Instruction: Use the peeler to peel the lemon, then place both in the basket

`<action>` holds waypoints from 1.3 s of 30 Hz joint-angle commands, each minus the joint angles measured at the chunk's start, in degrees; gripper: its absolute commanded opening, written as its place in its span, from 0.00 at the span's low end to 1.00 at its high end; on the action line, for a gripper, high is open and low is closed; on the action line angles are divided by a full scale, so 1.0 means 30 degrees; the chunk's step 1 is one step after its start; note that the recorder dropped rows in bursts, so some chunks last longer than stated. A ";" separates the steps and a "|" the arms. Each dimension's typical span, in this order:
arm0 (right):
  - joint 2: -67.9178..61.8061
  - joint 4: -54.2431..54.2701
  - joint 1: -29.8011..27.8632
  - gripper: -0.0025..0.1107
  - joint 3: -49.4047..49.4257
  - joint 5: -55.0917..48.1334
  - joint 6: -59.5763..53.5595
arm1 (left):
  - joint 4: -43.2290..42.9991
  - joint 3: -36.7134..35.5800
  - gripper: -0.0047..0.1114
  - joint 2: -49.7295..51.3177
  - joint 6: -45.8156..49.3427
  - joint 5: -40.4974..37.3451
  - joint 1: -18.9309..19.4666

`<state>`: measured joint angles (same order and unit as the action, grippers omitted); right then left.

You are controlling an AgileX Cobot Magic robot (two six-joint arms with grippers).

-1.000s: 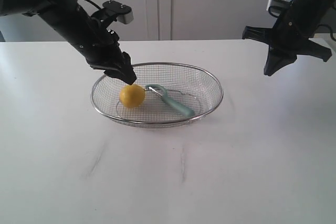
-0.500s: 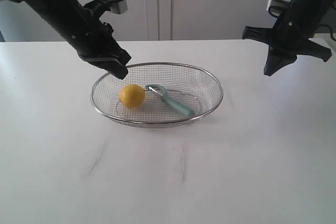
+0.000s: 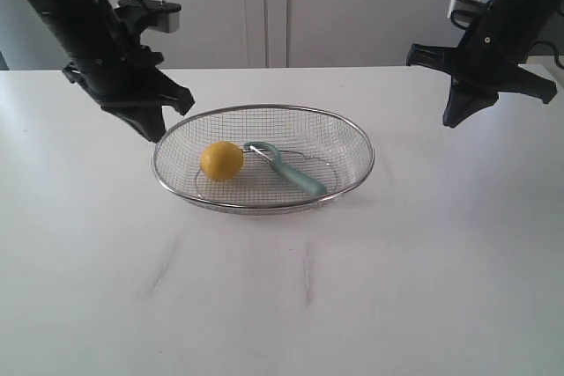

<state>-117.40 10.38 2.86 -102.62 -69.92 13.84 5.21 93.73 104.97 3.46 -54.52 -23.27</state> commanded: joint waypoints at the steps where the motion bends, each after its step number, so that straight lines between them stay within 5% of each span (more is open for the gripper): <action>1: 0.0246 0.0039 -0.0115 0.02 -0.0044 -0.0016 -0.0031 | -0.0688 0.0112 0.04 -0.0229 -0.0655 -0.2106 0.0748; 19: 0.0246 0.0039 -0.0115 0.02 -0.0044 -0.0016 -0.0031 | -0.0645 0.0021 0.04 -0.0311 -0.0978 -0.5146 0.7168; 39: 0.0246 0.0039 -0.0115 0.02 -0.0044 -0.0016 -0.0031 | 0.0108 -0.7020 0.04 -0.7594 0.0347 -0.2761 0.7341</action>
<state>-117.40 10.48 2.86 -102.62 -69.92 13.84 4.89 75.03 86.19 3.10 -62.23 -1.37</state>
